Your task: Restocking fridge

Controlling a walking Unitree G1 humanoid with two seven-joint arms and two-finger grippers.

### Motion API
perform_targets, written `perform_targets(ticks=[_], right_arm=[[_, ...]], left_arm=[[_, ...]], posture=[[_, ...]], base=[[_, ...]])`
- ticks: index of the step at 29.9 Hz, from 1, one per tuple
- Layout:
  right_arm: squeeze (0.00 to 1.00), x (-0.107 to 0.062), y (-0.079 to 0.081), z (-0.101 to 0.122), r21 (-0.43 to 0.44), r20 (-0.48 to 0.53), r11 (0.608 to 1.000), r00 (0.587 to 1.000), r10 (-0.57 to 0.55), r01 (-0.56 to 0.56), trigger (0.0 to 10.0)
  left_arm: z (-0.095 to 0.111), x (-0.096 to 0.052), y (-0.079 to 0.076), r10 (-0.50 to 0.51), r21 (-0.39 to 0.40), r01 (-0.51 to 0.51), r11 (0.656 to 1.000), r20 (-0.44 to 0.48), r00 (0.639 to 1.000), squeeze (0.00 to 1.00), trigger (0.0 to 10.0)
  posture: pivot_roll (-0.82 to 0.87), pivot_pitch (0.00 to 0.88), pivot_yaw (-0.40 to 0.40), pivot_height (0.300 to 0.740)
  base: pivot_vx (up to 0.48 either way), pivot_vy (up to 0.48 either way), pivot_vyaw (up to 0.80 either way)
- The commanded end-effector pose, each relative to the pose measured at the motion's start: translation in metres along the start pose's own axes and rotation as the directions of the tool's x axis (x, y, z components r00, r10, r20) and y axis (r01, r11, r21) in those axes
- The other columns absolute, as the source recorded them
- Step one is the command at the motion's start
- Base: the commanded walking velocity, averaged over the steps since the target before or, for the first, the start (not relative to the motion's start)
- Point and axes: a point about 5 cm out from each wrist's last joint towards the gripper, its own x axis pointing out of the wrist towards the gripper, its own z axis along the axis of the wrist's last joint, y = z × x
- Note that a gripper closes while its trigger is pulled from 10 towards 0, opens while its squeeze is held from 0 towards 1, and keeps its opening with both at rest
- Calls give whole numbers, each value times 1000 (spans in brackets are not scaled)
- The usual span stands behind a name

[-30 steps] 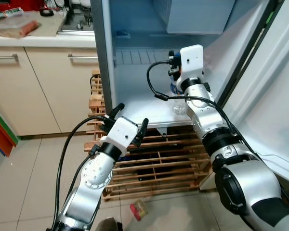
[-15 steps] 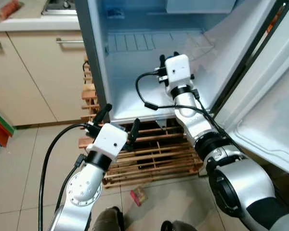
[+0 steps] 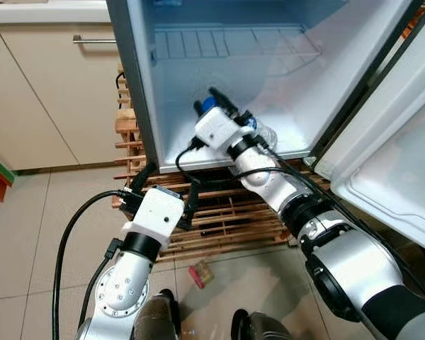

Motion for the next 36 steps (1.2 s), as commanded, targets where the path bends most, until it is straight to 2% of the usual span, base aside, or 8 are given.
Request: perform_targets(ticks=[1,4,5,28,29,34,35,36], right_arm=[[39,-22,17,-34,-4,-170,997,983,72,-74,10000],[200,-23,20,-34,-30,-175,995,980,93,-100,10000],[1000,-23,21,-34,-52,-169,993,981,97,-107,10000],[1000,-30,28,-40,-218,-164,959,975,147,-181,10000],[0,-29,25,-41,-177,-180,971,975,128,-160,10000],[0,-28,18,-44,-83,-224,990,970,93,-114,7765],[0,-29,18,-46,-54,-231,990,966,113,-129,0],[0,-29,18,-46,-54,-231,990,966,113,-129,0]], left_arm=[[3,-3,-3,-3,-4,3,1000,-6,1000,0,10000],[3,-4,-3,1,-11,-1,1000,-14,1000,0,10000],[3,-4,-3,6,-14,-6,1000,-19,1000,0,10000],[4,-13,-12,12,-70,-19,997,-92,996,0,10000],[4,-13,-13,11,-73,-18,997,-94,996,0,10000],[4,-13,-14,9,-77,-16,997,-96,995,0,10000],[4,-12,-14,10,-78,-17,997,-95,995,0,10000],[4,-12,-14,10,-78,-17,997,-95,995,0,10000]], posture=[[210,310,-70,740],[212,312,-70,740],[214,314,-72,740],[216,343,-76,740],[216,343,-76,740],[210,338,-78,740],[210,338,-78,740],[210,338,-78,740]], base=[[0,0,0],[0,0,0],[0,0,0],[0,0,0],[0,0,0],[0,0,0],[0,0,0],[0,0,0]])
